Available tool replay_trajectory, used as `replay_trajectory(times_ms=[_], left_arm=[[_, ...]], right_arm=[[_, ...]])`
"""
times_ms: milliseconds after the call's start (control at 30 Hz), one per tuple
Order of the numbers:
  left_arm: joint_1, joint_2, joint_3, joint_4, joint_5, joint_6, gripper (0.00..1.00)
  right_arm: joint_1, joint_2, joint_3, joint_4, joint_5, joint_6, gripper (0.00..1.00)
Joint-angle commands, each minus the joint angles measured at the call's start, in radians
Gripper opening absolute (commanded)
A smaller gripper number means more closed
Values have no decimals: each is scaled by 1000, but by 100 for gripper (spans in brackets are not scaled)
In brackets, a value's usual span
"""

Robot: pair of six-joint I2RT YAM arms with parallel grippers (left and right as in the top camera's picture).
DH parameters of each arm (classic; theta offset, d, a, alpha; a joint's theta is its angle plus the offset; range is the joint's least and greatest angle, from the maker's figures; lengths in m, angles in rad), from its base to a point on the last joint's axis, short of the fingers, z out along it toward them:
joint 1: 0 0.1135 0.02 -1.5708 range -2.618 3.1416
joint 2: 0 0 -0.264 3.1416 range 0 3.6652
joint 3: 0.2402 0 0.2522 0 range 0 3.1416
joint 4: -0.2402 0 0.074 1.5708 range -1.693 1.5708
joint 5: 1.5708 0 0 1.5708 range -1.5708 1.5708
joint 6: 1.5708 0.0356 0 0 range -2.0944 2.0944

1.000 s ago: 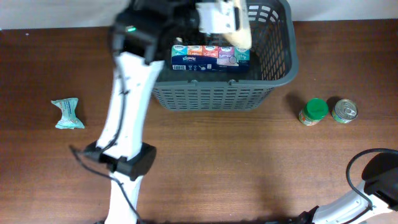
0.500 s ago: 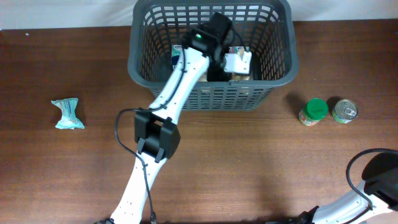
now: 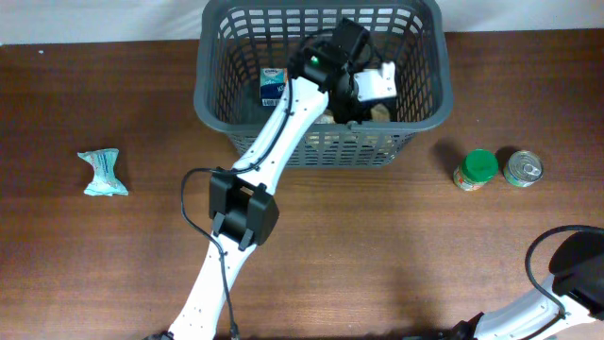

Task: Pack container
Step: 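Carry the tan snack bag into the basket and release it, then grasp the mint-green wipes pouch with the left gripper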

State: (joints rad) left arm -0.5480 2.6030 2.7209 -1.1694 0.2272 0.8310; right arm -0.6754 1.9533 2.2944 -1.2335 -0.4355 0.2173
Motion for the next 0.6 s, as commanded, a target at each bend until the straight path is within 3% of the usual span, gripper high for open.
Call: replay_trajectory(times_ms=[0, 133, 333, 533, 567], left_arm=[[99, -223, 104, -32, -134, -197, 73], [225, -428, 159, -98, -139, -320, 73], [477, -602, 154, -265, -147, -371, 73], [734, -640, 9, -361, -190, -375, 73], [780, -639, -55, -373, -190, -379, 78]], right_arm=[[1, -4, 11, -1, -1, 1, 99], [1, -4, 11, -1, -1, 1, 99], [1, -4, 11, -1, -1, 1, 99], [1, -4, 11, -1, -1, 1, 99], [1, -4, 11, -1, -1, 1, 99]])
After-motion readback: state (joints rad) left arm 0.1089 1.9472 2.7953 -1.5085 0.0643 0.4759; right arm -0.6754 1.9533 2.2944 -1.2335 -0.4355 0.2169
